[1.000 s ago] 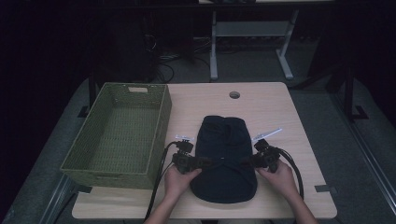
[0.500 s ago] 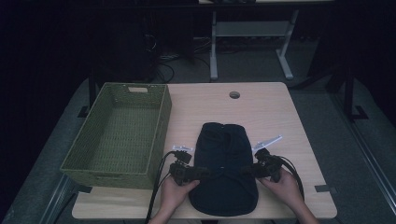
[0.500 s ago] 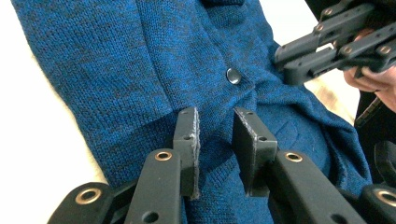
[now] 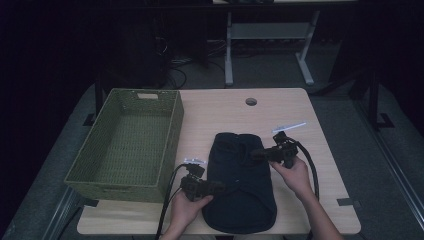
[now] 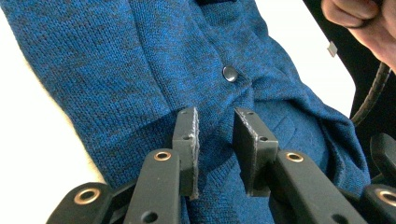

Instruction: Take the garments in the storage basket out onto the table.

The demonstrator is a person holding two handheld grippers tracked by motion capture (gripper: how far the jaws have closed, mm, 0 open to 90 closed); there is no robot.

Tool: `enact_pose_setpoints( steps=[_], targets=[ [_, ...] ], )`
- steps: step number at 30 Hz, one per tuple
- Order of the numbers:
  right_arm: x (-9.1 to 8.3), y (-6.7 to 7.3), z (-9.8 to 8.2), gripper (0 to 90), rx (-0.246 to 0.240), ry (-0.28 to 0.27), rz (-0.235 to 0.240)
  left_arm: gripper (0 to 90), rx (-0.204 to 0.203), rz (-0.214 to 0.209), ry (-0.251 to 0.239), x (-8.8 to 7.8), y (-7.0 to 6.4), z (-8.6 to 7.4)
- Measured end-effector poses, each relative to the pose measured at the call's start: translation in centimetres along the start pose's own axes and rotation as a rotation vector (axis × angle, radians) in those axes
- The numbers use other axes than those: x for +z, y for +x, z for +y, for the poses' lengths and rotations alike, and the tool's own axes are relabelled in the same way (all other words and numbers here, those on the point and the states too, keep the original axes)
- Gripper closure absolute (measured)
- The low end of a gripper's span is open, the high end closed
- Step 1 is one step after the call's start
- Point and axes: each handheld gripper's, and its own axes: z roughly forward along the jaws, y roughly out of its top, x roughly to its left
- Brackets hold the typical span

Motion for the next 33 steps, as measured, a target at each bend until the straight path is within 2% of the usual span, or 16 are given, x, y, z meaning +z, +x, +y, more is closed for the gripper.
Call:
enact_pose_setpoints(
  steps=[3,10,12,16,20,24,25,26,28,30,32,33],
  targets=[
    [1.0,-0.6,0.4,76.1,0.027,-0.014,0.014,70.9,0.007,-0.001,0.001,-0.1,-0.1,-0.2],
    [4.2,-1.3,0.0,76.9,0.060,0.087,-0.017,71.1,0.016,-0.004,0.005,-0.2,0.0,-0.4],
    [4.6,-1.5,-0.3,77.3,0.073,0.089,-0.014,71.1,0.019,-0.003,0.005,-0.2,-0.1,-0.4],
    [4.6,-1.7,-0.5,77.6,0.086,0.086,-0.004,71.2,0.018,-0.006,0.001,-0.2,0.0,-0.4],
    [4.2,-1.0,-0.5,77.5,0.053,0.114,-0.012,70.4,0.021,-0.007,0.004,-0.3,-0.1,-0.6],
    [4.1,-0.9,-1.1,78.5,0.049,0.122,0.003,68.1,0.011,-0.028,0.006,-0.5,-0.4,-0.7],
    [4.0,-1.0,-1.3,78.7,0.051,0.123,0.010,67.7,0.002,-0.056,-0.007,-0.6,-0.5,-0.5],
    [4.0,-1.0,-1.4,78.7,0.050,0.122,0.015,67.4,0.003,-0.061,-0.009,-0.5,-0.7,-0.2],
    [3.9,-1.1,-1.4,78.6,0.053,0.124,0.021,67.2,0.017,-0.051,-0.014,-0.5,-0.9,0.2],
    [3.6,-0.9,-1.2,77.6,0.041,0.130,0.018,67.3,0.025,-0.050,-0.051,-0.5,-1.2,1.4],
    [3.0,-0.7,-0.8,77.4,0.046,0.089,0.045,67.1,0.036,-0.040,-0.070,-0.4,-1.3,2.3],
    [2.8,-0.7,-0.6,77.4,0.051,0.064,0.057,66.6,0.029,-0.041,-0.085,-0.4,-1.2,2.7]
  ],
)
